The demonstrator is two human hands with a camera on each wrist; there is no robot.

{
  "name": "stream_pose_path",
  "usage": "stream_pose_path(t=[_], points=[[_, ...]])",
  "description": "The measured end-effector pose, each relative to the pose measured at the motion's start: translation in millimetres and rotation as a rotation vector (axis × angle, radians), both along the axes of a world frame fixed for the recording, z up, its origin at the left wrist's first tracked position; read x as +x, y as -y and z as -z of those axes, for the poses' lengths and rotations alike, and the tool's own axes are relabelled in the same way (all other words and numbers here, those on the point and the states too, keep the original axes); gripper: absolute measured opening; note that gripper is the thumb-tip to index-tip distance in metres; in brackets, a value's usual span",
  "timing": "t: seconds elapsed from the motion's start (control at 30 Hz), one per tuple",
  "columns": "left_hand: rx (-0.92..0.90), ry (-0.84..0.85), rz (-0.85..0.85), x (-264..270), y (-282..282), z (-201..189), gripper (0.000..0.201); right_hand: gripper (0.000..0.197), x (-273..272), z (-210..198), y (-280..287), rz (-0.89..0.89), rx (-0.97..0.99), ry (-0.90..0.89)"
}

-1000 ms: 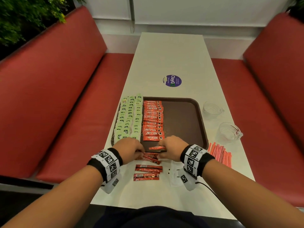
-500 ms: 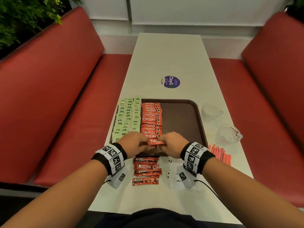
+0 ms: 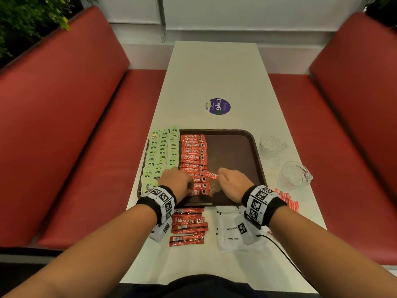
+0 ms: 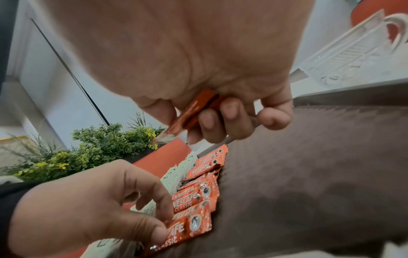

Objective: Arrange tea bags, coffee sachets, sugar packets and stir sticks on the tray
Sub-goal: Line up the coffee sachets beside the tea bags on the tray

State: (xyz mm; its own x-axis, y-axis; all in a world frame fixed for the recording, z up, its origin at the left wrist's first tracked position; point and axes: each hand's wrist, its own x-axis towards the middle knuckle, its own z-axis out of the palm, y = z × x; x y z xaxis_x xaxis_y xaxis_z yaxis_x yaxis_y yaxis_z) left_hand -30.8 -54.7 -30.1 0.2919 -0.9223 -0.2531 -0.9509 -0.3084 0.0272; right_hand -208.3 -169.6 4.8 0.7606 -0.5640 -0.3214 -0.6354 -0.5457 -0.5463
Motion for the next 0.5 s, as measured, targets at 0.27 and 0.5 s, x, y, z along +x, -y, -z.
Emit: stream_pose_path(t=[0.27,0.5], points=[[0.026,-0.029,0.125,-3,6,-2,0.023,0.020,1,1,4,-0.016,-0.039,-0.039],[0.020,-0.053,0.102,5,12,-5,0.035,0.011,6,8,5,-0.092,-0.083,-0.110]])
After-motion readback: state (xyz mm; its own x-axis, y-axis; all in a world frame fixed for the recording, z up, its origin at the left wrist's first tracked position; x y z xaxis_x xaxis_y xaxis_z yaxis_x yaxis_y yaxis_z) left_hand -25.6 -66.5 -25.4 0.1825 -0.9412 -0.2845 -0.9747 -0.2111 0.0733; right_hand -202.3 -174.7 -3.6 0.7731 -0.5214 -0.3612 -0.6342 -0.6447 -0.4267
